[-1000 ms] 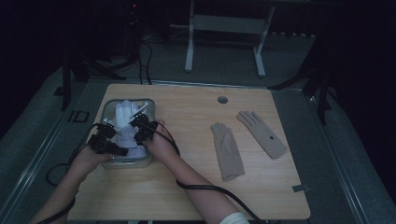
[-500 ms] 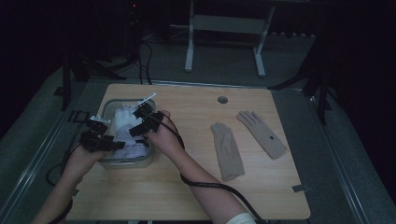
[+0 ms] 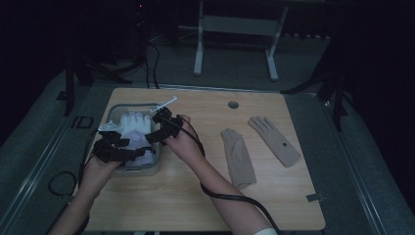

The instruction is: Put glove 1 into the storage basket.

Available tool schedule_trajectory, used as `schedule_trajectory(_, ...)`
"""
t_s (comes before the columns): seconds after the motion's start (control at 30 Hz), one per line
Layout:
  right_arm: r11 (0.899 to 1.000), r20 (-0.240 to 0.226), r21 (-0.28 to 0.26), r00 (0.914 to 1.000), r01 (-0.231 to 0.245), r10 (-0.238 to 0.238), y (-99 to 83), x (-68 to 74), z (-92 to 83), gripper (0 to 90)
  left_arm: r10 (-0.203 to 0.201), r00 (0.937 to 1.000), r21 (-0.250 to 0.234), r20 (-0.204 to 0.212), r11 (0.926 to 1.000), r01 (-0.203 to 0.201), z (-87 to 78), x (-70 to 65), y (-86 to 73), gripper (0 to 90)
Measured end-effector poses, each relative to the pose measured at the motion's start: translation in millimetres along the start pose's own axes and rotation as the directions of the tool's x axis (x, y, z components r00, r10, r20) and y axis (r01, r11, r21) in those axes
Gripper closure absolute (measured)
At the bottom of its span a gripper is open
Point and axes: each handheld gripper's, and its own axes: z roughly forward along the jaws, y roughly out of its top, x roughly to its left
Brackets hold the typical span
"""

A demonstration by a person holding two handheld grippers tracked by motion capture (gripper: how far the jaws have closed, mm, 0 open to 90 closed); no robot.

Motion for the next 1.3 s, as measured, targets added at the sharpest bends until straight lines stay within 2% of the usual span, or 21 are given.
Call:
schedule_trajectory(0.23,1.000,0.024,-0.012,0.9997,0.002,-0.002,-17.6,-12.8,-18.4,15.1,0.058,0.9971,-0.042,0.050,0.9976,-0.056,7.6,-26.8,3.6,19.0)
schedule_trajectory(0.37,0.999,0.034,-0.034,0.9993,-0.012,0.013,-27.5,-23.5,-32.5,15.1,0.080,0.9921,-0.022,0.096,0.9967,-0.079,15.9,-39.4,6.2,19.9)
schedule_trajectory(0.47,0.999,0.040,-0.040,0.9991,-0.015,0.017,-36.6,-29.7,-41.9,15.1,0.100,0.9869,-0.012,0.127,0.9950,-0.099,24.7,-49.0,7.5,15.5)
schedule_trajectory(0.5,0.999,0.040,-0.040,0.9991,-0.015,0.017,-36.6,-29.7,-41.9,15.1,0.100,0.9869,-0.012,0.127,0.9950,-0.099,24.7,-49.0,7.5,14.2)
schedule_trajectory(0.53,0.999,0.044,-0.039,0.9989,-0.014,0.015,-39.8,-31.6,-44.7,15.2,0.107,0.9857,-0.021,0.130,0.9942,-0.105,29.1,-54.9,7.9,14.2)
schedule_trajectory(0.6,0.999,0.054,-0.046,0.9984,-0.015,0.017,-48.5,-37.6,-51.8,15.1,0.113,0.9814,-0.035,0.155,0.9934,-0.109,33.6,-60.6,8.5,8.1)
schedule_trajectory(0.63,0.999,0.055,-0.045,0.9983,-0.018,0.020,-51.7,-39.7,-53.9,15.1,0.115,0.9809,-0.045,0.157,0.9930,-0.109,35.5,-63.1,8.7,7.7)
schedule_trajectory(0.73,0.998,0.060,-0.050,0.9978,-0.024,0.027,-61.0,-46.1,-60.9,15.1,0.115,0.9741,-0.054,0.195,0.9929,-0.106,42.2,-69.9,9.8,7.6)
schedule_trajectory(0.8,0.997,0.057,-0.058,0.9974,-0.041,0.045,-68.2,-50.4,-66.0,15.1,0.126,0.9711,-0.053,0.202,0.9916,-0.118,47.0,-75.0,10.2,7.5)
schedule_trajectory(0.9,0.998,0.071,-0.054,0.9965,-0.040,0.044,-77.5,-55.4,-71.6,15.2,0.142,0.9647,-0.059,0.222,0.9895,-0.132,53.6,-82.2,9.2,6.9)
schedule_trajectory(1.0,0.998,0.080,-0.040,0.9953,-0.052,0.055,-86.8,-60.4,-77.0,17.4,0.147,0.9566,-0.085,0.251,0.9879,-0.130,59.1,-87.6,6.3,3.3)
schedule_trajectory(1.03,0.998,0.075,-0.044,0.9959,-0.047,0.050,-90.2,-61.9,-79.0,17.2,0.156,0.9512,-0.101,0.266,0.9859,-0.133,60.7,-89.4,4.8,2.4)
schedule_trajectory(1.17,0.997,0.057,-0.067,0.9972,-0.045,0.049,-103.7,-70.2,-85.8,15.7,0.170,0.9431,-0.116,0.286,0.9831,-0.142,68.7,-96.3,-2.5,2.4)
schedule_trajectory(1.23,0.996,0.064,-0.085,0.9970,-0.038,0.044,-109.2,-73.6,-88.1,15.7,0.178,0.9386,-0.121,0.296,0.9816,-0.148,73.0,-100.0,-6.0,2.4)
schedule_trajectory(1.3,0.994,0.075,-0.109,0.9968,-0.020,0.028,-115.0,-76.1,-90.2,16.2,0.205,0.9392,-0.128,0.276,0.9762,-0.175,76.6,-104.5,-9.3,2.4)
